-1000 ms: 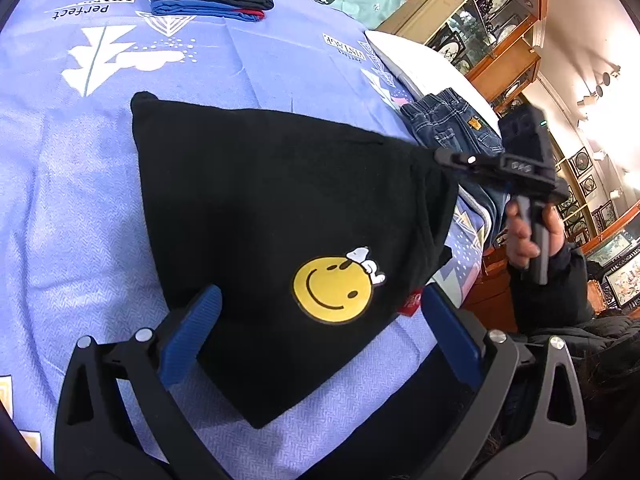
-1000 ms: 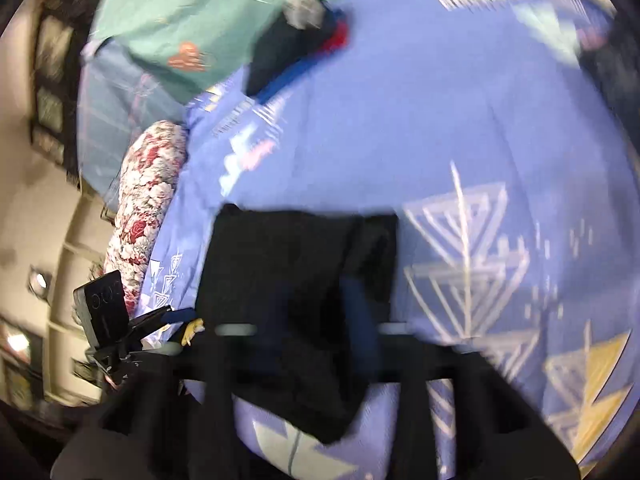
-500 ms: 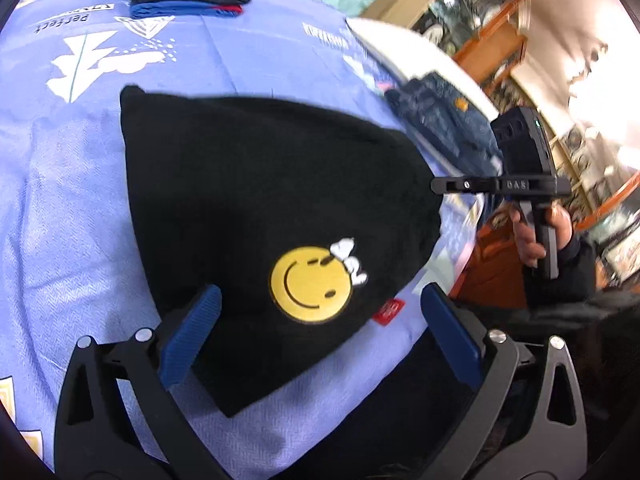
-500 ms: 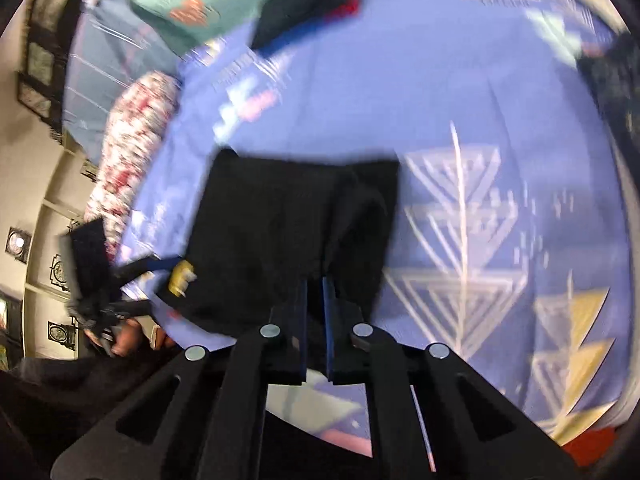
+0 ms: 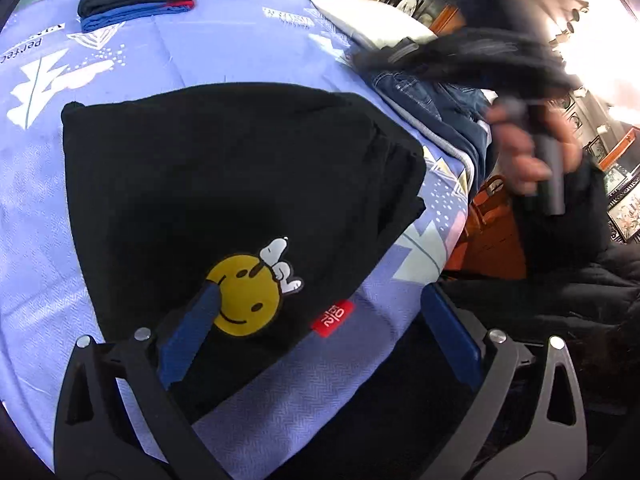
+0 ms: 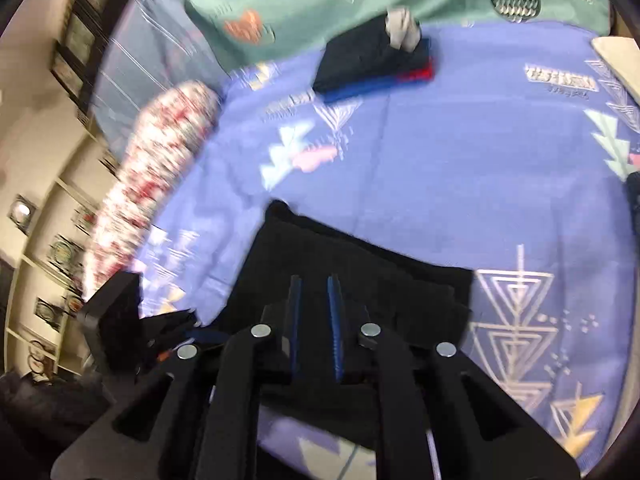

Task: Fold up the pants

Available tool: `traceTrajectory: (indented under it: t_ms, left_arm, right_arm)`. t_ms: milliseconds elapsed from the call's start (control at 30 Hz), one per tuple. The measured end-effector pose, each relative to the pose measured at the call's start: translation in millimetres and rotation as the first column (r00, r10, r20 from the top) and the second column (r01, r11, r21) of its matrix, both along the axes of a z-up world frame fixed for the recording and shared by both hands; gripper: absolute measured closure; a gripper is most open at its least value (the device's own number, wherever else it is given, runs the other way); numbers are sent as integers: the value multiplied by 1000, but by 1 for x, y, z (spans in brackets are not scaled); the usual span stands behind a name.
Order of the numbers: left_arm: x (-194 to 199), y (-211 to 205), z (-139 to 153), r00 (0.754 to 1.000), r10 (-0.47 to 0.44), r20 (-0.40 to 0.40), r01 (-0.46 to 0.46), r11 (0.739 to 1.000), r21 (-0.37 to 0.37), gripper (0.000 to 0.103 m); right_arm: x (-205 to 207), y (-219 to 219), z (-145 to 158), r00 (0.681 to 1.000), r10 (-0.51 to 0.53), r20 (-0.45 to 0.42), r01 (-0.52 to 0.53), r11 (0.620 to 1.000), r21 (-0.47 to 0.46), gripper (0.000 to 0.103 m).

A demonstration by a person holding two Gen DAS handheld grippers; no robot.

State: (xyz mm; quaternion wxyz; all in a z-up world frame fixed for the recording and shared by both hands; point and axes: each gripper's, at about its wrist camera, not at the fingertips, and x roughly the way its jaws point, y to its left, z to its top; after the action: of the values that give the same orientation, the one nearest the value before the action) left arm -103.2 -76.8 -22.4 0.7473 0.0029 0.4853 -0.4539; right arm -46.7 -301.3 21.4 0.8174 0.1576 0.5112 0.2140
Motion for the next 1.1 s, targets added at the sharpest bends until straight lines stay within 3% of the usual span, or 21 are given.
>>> traceTrajectory:
  t_ms: [67, 100, 133, 167, 300, 333, 433, 467, 500, 600, 667, 700, 767, 800, 833, 867, 933, 967, 1033, 1100]
  left_arm:
    - [0, 5, -2, 1000, -4, -11, 3, 1000, -21, 2]
    - [1, 9, -5, 1000, -4, -25, 3, 999, -36, 2]
    - [2, 12, -7, 999, -5, -34, 4, 999, -54, 2]
    - [3, 14, -7, 999, -8, -33, 6, 997, -72, 2]
    - [3, 8, -5, 1000, -19, -5, 19, 999, -41, 2]
    - [1, 6, -5, 1000, -21, 4, 21, 999, -31, 2]
    - [-3, 5, -5, 1000, -12, -4, 12, 999, -38, 2]
    - [-2, 7, -6, 1000, -10, -10, 10, 999, -49, 2]
    - [-3, 10, -7, 1000, -7, -15, 6, 999, -52, 2]
    - [-3, 18, -3, 1000, -6, -11, 5, 996, -89, 2]
    - [-1, 25, 8, 1000, -9, -4, 8, 990, -138, 2]
    - [-1, 34, 20, 1000, -15, 11, 17, 979, -203, 2]
    - [3, 53, 41, 997, 27, 75, -6, 965, -261, 2]
    - [8, 61, 47, 994, 61, 96, -35, 968, -248, 2]
    - [15, 68, 48, 990, 94, 103, -69, 973, -221, 2]
    - [28, 76, 43, 987, 139, 86, -122, 977, -176, 2]
    - [50, 88, 27, 982, 191, -1, -189, 973, -135, 2]
    - [65, 96, 14, 974, 211, -82, -220, 967, -130, 2]
    - [80, 99, -2, 960, 223, -170, -244, 963, -113, 2]
    - [92, 89, -18, 950, 218, -225, -240, 968, -77, 2]
  right_arm:
    - [19, -9, -60, 981, -54, -188, 50, 998, -28, 92]
    - [21, -15, -77, 970, -63, -236, 71, 997, 24, 96]
    - [21, -19, -79, 968, -76, -237, 90, 995, 48, 100]
    - [22, -15, -68, 970, -76, -231, 82, 997, 14, 99]
    - [29, 29, -8, 999, 36, -39, -33, 996, 85, 89]
    - [32, 43, -2, 998, 67, -5, -66, 994, 92, 81]
    - [45, 73, -12, 995, 94, -17, -93, 995, 33, 76]
    - [52, 83, -28, 993, 101, -67, -102, 995, -2, 76]
    - [59, 90, -62, 979, 110, -170, -113, 994, -11, 76]
    - [59, 72, -72, 981, 88, -174, -69, 991, 113, 76]
    - [51, 58, -56, 984, 68, -162, -43, 988, 150, 66]
    - [41, 48, -41, 991, 63, -122, -39, 982, 186, 63]
    - [20, 19, -11, 999, 24, -28, -18, 980, 198, 40]
    - [7, -6, 7, 999, -28, 22, 23, 983, 182, 31]
    - [-3, -26, 17, 995, -81, 51, 72, 984, 163, 12]
    - [-17, -53, 24, 985, -160, 65, 151, 981, 121, 1]
    - [-32, -84, 19, 976, -217, 34, 214, 974, 71, 1]
    - [-37, -93, 11, 977, -212, -7, 212, 975, 69, 1]
    - [-49, -106, -15, 975, -197, -107, 209, 971, 119, 1]
    - [-53, -98, -35, 975, -162, -152, 186, 970, 156, 1]
